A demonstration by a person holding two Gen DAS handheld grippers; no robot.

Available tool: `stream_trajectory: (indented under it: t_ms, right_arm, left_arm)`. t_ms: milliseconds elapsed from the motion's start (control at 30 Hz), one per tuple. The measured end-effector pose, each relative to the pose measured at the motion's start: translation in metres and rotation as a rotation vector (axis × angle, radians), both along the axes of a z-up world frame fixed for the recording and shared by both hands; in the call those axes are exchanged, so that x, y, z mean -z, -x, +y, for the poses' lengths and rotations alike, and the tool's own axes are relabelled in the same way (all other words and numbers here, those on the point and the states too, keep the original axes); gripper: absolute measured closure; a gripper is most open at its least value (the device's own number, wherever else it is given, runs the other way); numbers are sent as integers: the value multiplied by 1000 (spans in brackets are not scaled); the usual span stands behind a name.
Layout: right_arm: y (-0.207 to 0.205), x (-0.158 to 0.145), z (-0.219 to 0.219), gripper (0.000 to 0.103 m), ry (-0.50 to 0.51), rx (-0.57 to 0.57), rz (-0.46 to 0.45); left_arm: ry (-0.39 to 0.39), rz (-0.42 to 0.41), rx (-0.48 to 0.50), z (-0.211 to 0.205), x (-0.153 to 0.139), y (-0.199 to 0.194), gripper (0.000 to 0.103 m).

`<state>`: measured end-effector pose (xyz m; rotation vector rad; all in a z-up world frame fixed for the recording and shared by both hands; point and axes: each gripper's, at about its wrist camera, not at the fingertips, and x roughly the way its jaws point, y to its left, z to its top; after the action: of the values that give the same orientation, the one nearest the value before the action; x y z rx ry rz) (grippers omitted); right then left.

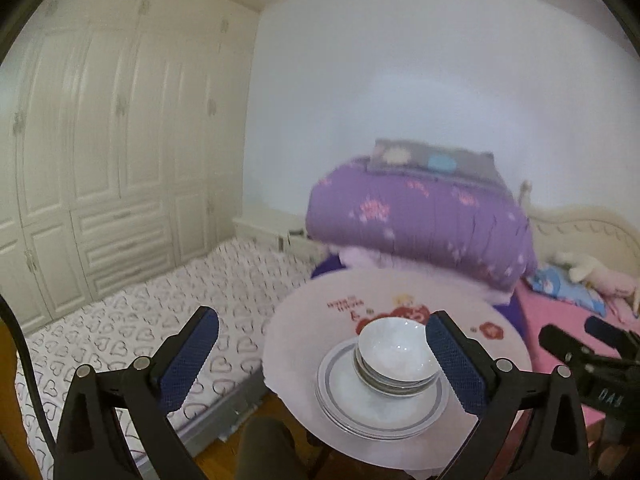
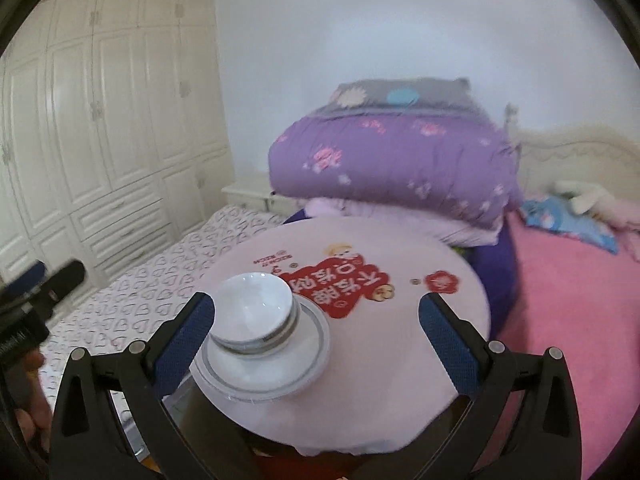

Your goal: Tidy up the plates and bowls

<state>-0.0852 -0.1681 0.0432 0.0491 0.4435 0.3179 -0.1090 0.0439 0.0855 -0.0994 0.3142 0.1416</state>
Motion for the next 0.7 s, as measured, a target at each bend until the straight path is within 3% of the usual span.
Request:
stream_trajectory:
  t_ms: [300,433,700]
  right_arm:
    - [54,11,-21,0,16,51,-35]
    - [63,15,-28,0,-10,56,-38]
    - [67,17,-30,0,-30,81,-47]
  left_arm:
    - [-21,-52,-8,-26,37,72,1]
    - [-11,-14,28,-38,47,89,1]
    - [-24,31,69,-40,42,95,1]
